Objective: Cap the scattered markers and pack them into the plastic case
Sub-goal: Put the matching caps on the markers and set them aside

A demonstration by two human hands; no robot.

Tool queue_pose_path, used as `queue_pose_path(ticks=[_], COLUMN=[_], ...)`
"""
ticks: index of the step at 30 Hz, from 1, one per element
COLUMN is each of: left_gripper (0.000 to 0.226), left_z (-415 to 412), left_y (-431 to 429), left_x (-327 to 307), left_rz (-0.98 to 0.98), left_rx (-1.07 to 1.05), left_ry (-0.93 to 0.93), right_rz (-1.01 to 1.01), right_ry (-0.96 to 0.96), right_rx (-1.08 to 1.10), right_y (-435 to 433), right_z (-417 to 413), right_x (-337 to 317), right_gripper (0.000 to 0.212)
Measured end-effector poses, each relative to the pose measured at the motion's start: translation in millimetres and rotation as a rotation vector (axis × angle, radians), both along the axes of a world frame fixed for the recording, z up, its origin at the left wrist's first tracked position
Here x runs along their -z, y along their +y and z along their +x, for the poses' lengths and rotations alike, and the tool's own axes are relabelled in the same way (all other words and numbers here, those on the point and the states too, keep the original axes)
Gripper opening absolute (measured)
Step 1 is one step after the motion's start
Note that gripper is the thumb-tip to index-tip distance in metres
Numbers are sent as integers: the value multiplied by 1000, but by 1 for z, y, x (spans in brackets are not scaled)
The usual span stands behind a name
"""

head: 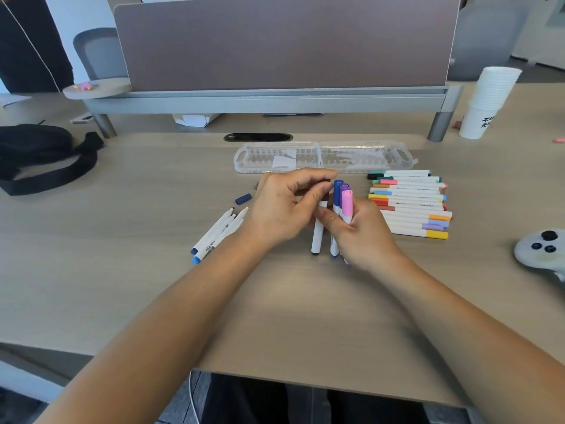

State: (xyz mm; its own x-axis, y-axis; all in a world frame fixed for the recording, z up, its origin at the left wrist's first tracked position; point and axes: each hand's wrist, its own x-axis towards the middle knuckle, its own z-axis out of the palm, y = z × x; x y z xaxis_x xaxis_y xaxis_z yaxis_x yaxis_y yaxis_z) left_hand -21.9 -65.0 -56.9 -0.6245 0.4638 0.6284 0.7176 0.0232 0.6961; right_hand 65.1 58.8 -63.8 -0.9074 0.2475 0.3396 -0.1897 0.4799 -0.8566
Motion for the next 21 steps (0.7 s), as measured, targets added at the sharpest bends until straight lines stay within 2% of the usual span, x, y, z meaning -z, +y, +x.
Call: queue_pose_path(ticks=[6,10,12,14,17,21], left_gripper=[25,33,46,57,40,26], left_z=[8,5,5,5,4,13], left_y=[-9,-14,-15,-16,-13,-8], left_x=[1,-7,-18,-28,-31,-20], left_rz=[25,-121,-200,-294,-376,-348], left_rx=[-8,-43,14,85,176,229], left_ry=[45,109,147,190,275,205], right_rz=[84,130,145,168,335,599], right_ry=[32,37,-19,-100,-226,-274], right_rx=[-44,-90,-125,-164,-196,-135], right_y=[0,-1,2,8,21,38], right_z=[-3,-2,-2,0,7,20], right_x=[4,2,-1,-9,-22,-19], right_gripper=[33,23,17,19,20,12])
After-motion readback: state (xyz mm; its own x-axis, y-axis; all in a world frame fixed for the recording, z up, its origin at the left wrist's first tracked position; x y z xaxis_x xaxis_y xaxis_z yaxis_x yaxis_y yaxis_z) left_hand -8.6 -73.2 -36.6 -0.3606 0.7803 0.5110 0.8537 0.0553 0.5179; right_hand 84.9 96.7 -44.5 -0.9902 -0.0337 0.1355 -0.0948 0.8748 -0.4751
